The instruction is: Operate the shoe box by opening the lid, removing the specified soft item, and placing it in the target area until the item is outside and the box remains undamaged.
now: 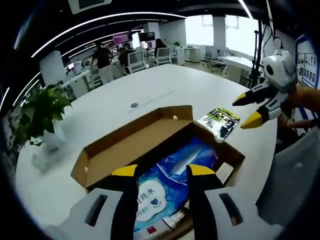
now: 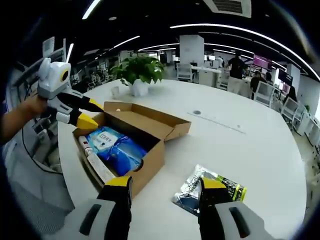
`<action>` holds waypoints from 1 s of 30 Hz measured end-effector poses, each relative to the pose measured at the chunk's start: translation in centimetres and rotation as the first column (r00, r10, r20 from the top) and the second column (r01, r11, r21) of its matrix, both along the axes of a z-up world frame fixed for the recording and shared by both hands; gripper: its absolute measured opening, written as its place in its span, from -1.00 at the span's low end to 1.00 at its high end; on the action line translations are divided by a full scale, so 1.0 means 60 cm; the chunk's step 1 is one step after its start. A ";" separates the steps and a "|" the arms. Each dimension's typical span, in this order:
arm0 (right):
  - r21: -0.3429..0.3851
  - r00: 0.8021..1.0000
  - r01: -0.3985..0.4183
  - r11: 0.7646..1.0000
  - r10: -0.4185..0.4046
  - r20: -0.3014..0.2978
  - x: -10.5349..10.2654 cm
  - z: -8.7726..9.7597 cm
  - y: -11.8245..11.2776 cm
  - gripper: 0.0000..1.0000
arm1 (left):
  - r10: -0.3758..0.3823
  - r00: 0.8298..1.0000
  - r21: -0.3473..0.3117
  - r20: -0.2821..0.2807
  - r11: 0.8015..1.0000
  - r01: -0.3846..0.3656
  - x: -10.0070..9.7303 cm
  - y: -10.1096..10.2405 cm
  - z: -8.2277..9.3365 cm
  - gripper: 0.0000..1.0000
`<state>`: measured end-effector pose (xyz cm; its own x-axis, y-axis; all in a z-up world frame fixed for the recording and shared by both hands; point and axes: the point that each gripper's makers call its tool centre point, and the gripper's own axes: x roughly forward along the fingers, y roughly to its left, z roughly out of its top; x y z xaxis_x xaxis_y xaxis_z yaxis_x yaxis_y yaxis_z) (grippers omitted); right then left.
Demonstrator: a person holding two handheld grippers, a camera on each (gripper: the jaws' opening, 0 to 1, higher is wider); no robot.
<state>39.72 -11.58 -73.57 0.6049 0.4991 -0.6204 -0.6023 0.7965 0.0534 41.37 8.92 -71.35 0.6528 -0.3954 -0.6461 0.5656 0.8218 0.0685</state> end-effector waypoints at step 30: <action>0.086 0.994 -0.110 0.990 0.108 0.025 -0.019 0.017 0.129 -0.02 | 0.288 0.958 -0.001 -0.011 0.958 -0.288 -0.061 0.198 -0.038 -0.28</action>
